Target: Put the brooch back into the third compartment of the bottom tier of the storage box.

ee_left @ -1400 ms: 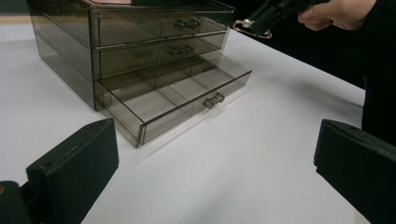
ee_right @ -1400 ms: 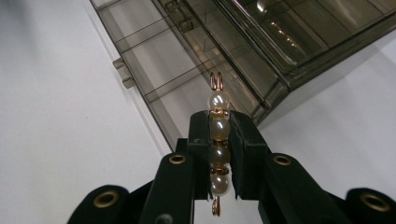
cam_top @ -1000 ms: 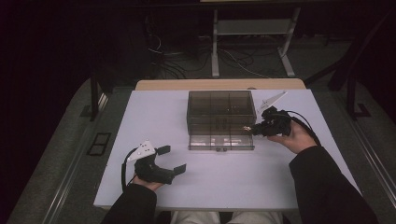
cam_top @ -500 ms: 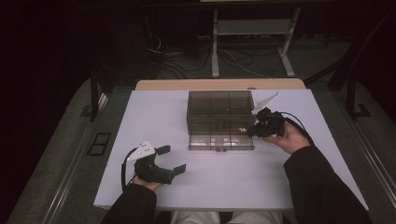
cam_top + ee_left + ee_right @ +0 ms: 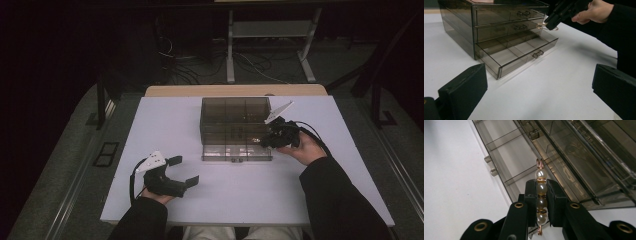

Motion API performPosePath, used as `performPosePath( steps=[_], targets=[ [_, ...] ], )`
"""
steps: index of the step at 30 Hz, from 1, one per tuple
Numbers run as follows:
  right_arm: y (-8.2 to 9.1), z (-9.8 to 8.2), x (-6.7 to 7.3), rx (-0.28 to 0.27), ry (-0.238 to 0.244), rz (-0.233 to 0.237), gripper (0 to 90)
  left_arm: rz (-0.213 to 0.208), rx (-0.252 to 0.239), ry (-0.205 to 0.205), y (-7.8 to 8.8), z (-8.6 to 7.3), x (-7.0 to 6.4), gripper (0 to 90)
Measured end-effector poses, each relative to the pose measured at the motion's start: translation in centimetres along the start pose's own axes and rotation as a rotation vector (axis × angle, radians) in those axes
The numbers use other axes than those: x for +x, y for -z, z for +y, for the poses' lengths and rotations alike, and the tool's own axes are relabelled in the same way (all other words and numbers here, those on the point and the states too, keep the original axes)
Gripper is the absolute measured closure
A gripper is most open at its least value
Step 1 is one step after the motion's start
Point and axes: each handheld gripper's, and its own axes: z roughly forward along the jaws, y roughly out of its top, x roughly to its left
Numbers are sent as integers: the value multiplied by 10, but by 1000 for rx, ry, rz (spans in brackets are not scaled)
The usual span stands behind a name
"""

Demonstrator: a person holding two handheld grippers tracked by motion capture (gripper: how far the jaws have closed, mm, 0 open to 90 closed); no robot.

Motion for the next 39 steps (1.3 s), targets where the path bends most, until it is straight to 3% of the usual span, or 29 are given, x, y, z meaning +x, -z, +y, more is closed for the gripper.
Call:
performPosePath(
  steps=[24, 39],
  targets=[
    [-24, -6, -3, 16, -32, 9, 786, -4, 1, -2, 0, 0, 0, 0],
    [-35, -8, -2, 35, -21, 11, 786, -4, 5, -5, 0, 0, 0, 0]
  ],
)
